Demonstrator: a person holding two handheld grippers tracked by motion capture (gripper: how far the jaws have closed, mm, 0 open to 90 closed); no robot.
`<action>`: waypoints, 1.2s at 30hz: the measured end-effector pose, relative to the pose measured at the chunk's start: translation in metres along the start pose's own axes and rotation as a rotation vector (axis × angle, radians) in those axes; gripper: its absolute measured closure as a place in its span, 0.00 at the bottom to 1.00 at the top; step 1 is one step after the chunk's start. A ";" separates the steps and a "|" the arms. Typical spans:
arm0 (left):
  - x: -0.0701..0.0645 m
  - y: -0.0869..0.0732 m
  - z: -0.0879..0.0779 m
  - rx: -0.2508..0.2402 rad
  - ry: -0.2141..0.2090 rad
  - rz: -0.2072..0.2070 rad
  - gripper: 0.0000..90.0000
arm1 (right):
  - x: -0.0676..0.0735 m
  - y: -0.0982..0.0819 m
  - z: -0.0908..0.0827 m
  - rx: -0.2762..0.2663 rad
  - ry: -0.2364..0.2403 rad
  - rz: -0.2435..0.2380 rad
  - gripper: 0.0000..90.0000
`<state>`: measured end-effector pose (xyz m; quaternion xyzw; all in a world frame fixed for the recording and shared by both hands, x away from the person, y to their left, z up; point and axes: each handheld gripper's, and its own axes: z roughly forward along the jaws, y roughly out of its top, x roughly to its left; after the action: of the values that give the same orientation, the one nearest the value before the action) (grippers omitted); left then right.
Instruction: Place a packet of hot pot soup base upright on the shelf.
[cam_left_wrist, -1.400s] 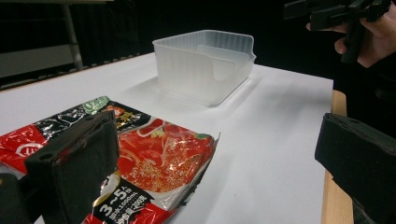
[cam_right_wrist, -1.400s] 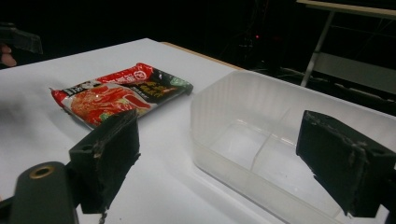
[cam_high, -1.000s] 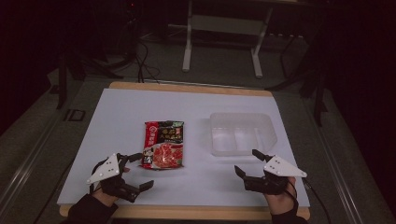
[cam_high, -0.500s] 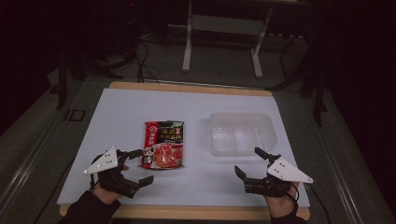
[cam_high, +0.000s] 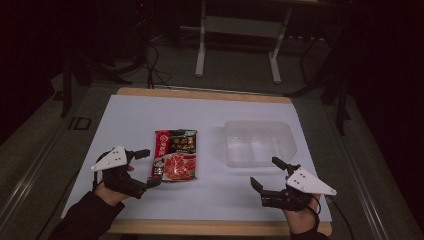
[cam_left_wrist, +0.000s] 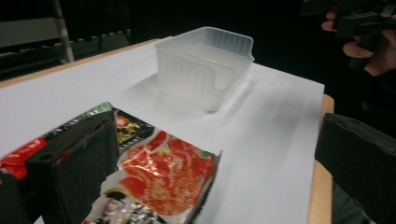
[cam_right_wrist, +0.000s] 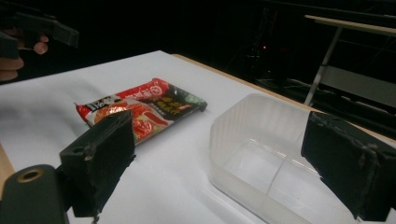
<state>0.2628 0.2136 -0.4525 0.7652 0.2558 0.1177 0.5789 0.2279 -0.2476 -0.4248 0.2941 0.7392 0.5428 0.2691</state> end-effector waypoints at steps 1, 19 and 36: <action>0.005 0.004 0.000 0.014 0.005 -0.005 0.00 | 0.000 0.000 0.000 -0.003 0.000 0.004 0.11; 0.042 0.032 0.016 0.038 0.060 -0.019 0.00 | 0.005 0.003 0.003 0.004 -0.037 0.017 0.11; 0.087 0.031 0.049 0.092 0.136 -0.091 0.01 | 0.008 0.002 0.003 0.004 -0.028 0.010 0.15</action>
<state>0.3670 0.2126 -0.4485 0.7687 0.3344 0.1311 0.5292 0.2251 -0.2391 -0.4240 0.3060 0.7351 0.5383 0.2762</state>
